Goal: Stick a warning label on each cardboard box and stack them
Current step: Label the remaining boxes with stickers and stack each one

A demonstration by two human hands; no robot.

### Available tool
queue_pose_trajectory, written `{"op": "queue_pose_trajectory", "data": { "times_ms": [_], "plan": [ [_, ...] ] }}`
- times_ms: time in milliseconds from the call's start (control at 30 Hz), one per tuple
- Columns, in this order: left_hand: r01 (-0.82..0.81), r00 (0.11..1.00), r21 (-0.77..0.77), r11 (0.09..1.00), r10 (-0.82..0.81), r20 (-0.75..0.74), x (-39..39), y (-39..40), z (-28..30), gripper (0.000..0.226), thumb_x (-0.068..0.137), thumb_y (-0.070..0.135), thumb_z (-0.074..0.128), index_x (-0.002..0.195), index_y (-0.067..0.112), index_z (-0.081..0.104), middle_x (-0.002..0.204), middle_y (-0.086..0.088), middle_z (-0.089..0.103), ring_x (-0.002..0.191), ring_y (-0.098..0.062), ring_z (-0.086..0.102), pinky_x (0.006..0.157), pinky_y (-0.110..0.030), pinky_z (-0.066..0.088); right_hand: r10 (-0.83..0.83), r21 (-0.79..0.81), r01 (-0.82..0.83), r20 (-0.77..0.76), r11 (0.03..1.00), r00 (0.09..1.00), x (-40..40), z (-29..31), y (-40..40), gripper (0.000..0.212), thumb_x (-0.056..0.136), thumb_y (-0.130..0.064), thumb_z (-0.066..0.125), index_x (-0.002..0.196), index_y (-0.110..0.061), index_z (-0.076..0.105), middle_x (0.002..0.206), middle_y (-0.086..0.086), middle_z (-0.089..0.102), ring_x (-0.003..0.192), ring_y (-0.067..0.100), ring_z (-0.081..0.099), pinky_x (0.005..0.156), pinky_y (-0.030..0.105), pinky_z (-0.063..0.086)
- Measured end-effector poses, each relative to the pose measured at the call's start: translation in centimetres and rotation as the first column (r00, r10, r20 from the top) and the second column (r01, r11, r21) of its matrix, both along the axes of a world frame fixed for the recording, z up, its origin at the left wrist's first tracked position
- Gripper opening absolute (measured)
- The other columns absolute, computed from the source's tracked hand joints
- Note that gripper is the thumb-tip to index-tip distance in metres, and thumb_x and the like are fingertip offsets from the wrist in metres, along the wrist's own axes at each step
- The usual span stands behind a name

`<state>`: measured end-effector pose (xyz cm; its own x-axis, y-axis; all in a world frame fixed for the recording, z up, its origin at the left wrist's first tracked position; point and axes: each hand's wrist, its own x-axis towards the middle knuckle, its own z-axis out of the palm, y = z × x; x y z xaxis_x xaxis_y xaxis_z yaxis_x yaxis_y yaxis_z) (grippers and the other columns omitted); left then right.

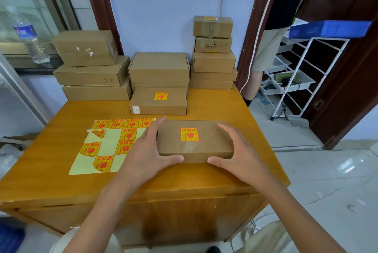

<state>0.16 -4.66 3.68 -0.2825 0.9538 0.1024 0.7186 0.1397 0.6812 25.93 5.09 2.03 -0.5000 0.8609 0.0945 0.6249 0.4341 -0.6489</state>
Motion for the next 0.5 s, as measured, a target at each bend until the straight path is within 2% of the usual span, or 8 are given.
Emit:
{"op": "queue_pose_trajectory", "data": {
  "times_ms": [67, 133, 267, 367, 500],
  "plan": [
    [0.006, 0.998, 0.066, 0.998, -0.010, 0.057, -1.2, 0.7, 1.5, 0.117, 0.059, 0.056, 0.089, 0.153, 0.046, 0.021, 0.145, 0.014, 0.044, 0.124, -0.010, 0.047, 0.094, -0.026, 0.050, 0.001, 0.026, 0.001, -0.058, 1.000, 0.998, -0.9, 1.2, 0.6, 0.100, 0.074, -0.068, 0.080, 0.154, -0.052, 0.022, 0.161, -0.023, 0.027, 0.140, 0.009, 0.036, 0.112, 0.043, 0.042],
    [-0.008, 0.998, 0.102, 0.995, 0.001, 0.069, -2.5, 1.7, 3.2, 0.113, 0.060, 0.054, 0.088, 0.153, 0.046, 0.022, 0.140, 0.016, 0.044, 0.122, -0.009, 0.046, 0.091, -0.024, 0.049, -0.008, 0.047, 0.012, -0.088, 0.999, 0.996, -2.7, 2.9, 1.5, 0.100, 0.075, -0.065, 0.081, 0.154, -0.051, 0.022, 0.159, -0.022, 0.029, 0.134, 0.006, 0.036, 0.108, 0.040, 0.043],
    [-0.098, 0.995, 0.136, 0.986, 0.096, 0.027, -6.3, 4.2, 5.3, 0.111, 0.062, 0.054, 0.087, 0.153, 0.041, 0.026, 0.151, 0.003, 0.049, 0.133, -0.021, 0.051, 0.101, -0.039, 0.050, -0.042, 0.082, 0.058, -0.185, 0.995, 0.982, -7.6, 5.0, 4.2, 0.101, 0.074, -0.058, 0.086, 0.155, -0.045, 0.026, 0.158, -0.018, 0.036, 0.136, 0.008, 0.039, 0.111, 0.042, 0.044],
    [-0.150, 0.989, 0.139, 0.979, 0.151, 0.008, -9.3, 6.2, 5.4, 0.108, 0.061, 0.058, 0.087, 0.150, 0.041, 0.029, 0.152, 0.004, 0.050, 0.135, -0.021, 0.051, 0.103, -0.042, 0.049, -0.071, 0.075, 0.088, -0.213, 0.993, 0.975, -11.2, 4.9, 6.4, 0.100, 0.072, -0.059, 0.086, 0.153, -0.046, 0.028, 0.156, -0.015, 0.039, 0.137, 0.014, 0.043, 0.109, 0.045, 0.047],
    [-0.191, 0.982, 0.079, 0.978, 0.191, 0.009, -12.6, 8.6, 4.0, 0.096, 0.071, 0.047, 0.087, 0.149, 0.038, 0.031, 0.149, 0.001, 0.052, 0.131, -0.023, 0.053, 0.102, -0.044, 0.052, -0.057, 0.086, 0.072, -0.167, 0.994, 0.984, -15.6, 3.5, 9.2, 0.097, 0.074, -0.062, 0.083, 0.152, -0.044, 0.028, 0.161, -0.012, 0.035, 0.139, 0.018, 0.044, 0.110, 0.048, 0.046]
  ]
}}
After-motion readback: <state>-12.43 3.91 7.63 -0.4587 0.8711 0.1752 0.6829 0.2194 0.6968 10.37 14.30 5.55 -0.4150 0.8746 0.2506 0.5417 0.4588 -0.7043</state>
